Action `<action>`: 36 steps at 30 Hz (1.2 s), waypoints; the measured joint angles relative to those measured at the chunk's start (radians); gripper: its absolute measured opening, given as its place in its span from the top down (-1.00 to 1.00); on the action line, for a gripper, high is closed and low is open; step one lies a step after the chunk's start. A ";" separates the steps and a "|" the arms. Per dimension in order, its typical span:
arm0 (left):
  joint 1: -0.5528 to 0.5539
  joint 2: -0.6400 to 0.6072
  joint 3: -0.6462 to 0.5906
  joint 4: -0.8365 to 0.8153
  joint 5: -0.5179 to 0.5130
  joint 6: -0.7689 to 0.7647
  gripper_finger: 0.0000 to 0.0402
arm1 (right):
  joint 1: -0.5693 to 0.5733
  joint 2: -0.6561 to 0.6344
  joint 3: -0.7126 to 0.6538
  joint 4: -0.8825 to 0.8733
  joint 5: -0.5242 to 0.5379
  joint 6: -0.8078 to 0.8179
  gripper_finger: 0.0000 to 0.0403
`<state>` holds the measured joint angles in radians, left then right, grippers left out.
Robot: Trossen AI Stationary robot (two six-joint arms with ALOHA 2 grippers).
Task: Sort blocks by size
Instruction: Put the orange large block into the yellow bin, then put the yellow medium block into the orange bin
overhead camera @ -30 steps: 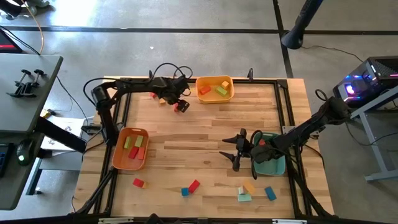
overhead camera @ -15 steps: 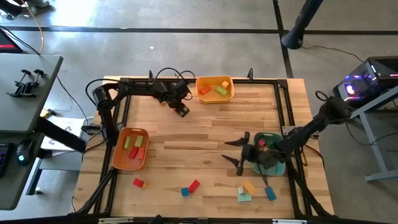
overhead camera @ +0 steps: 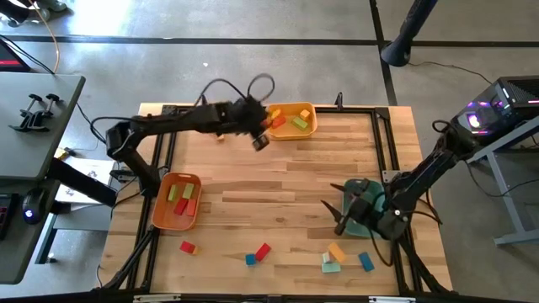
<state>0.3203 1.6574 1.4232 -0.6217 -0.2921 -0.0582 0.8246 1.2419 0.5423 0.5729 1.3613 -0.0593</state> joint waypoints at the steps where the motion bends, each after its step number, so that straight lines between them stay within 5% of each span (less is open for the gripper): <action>1: 0.005 0.006 0.026 0.053 0.018 0.009 0.54 | -0.005 0.000 0.000 0.000 0.000 0.001 -0.30; 7: 0.069 0.180 0.227 0.199 0.157 0.149 0.54 | -0.041 0.000 0.000 0.002 0.000 0.007 -0.30; 19: 0.134 0.635 0.596 -0.086 0.196 0.330 0.48 | -0.043 0.000 0.000 -0.012 -0.007 0.059 -0.30; 26: 0.118 0.676 0.600 -0.094 0.077 0.363 0.12 | -0.043 0.000 0.000 -0.015 -0.050 0.080 -0.30; 36: 0.108 0.603 0.649 -0.208 0.065 0.292 -0.03 | -0.046 0.000 0.000 -0.016 -0.051 0.085 -0.30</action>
<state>0.4285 2.2602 2.0717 -0.8295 -0.2273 0.2341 0.7784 1.2419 0.5423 0.5571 1.3098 0.0258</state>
